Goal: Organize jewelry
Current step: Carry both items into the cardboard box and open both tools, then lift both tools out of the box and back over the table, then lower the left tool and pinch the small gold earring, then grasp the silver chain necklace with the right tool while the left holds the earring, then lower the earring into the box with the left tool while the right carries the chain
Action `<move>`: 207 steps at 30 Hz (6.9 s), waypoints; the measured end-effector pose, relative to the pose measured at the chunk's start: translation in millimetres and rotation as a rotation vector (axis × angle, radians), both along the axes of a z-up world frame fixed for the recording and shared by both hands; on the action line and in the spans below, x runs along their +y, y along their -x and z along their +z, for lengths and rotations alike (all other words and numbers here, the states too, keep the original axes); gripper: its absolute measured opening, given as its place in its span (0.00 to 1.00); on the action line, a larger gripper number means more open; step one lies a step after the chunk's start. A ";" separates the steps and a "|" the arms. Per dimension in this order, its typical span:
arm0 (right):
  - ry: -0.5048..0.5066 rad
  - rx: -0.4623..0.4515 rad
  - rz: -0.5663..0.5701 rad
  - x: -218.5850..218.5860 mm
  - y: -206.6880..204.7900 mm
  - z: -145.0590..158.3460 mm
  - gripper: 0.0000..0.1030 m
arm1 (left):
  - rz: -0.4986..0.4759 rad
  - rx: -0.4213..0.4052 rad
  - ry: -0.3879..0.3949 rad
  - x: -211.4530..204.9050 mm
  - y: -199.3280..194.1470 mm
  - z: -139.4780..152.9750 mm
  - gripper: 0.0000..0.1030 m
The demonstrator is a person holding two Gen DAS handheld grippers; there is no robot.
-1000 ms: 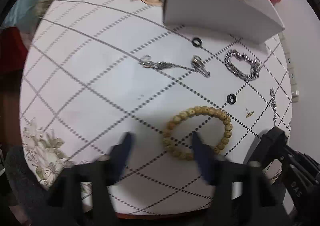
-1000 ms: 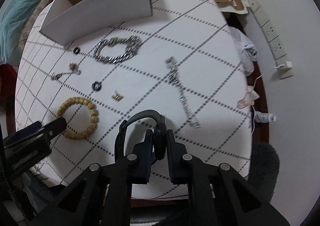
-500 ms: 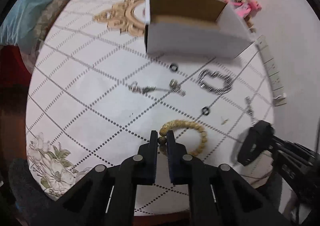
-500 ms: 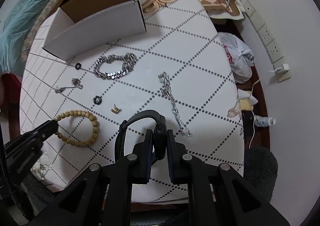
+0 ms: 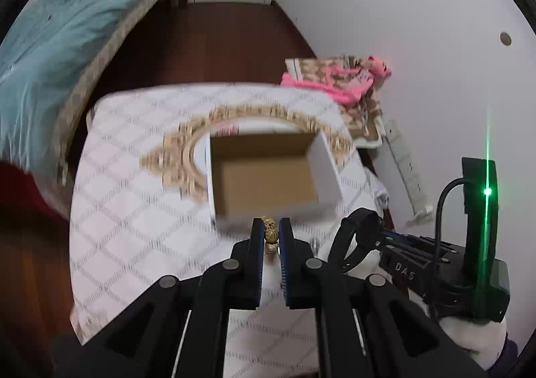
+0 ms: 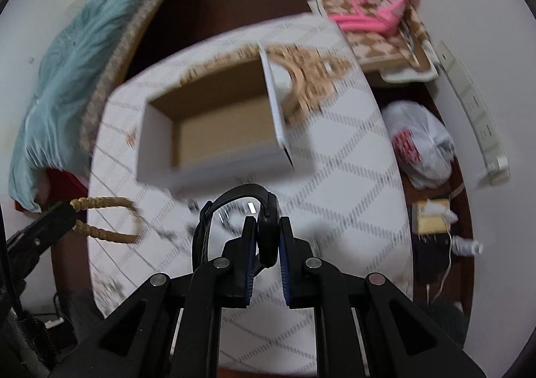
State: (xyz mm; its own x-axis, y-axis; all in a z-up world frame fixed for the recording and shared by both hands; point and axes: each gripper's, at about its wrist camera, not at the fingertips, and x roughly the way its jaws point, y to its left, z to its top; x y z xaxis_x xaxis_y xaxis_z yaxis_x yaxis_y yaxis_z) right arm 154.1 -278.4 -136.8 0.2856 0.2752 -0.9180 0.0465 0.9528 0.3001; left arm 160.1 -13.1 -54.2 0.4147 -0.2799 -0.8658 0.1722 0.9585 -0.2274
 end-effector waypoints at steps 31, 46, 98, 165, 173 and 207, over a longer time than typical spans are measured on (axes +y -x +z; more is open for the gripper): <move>0.241 -0.020 0.131 41.6 -103.8 -20.8 0.88 | 0.183 0.050 -0.208 29.4 -98.9 -60.8 1.00; 0.280 -0.030 0.069 35.0 -68.3 -31.2 0.90 | 0.210 0.030 -0.252 31.5 -63.2 -75.5 1.00; 0.190 0.056 -0.104 -40.8 103.1 -104.8 0.73 | 0.258 0.106 -0.373 30.8 91.8 -159.8 1.00; 0.025 -0.246 -0.070 -39.9 91.7 -3.6 0.00 | 0.071 -0.058 -0.021 2.2 82.0 -76.1 0.05; 0.097 -0.023 0.032 -26.0 68.6 -79.5 0.41 | 0.058 0.014 -0.031 -14.7 74.5 -112.0 0.05; -0.135 -0.378 -0.002 -20.5 25.1 65.1 0.05 | 0.029 -0.043 0.072 2.5 17.6 -36.2 0.05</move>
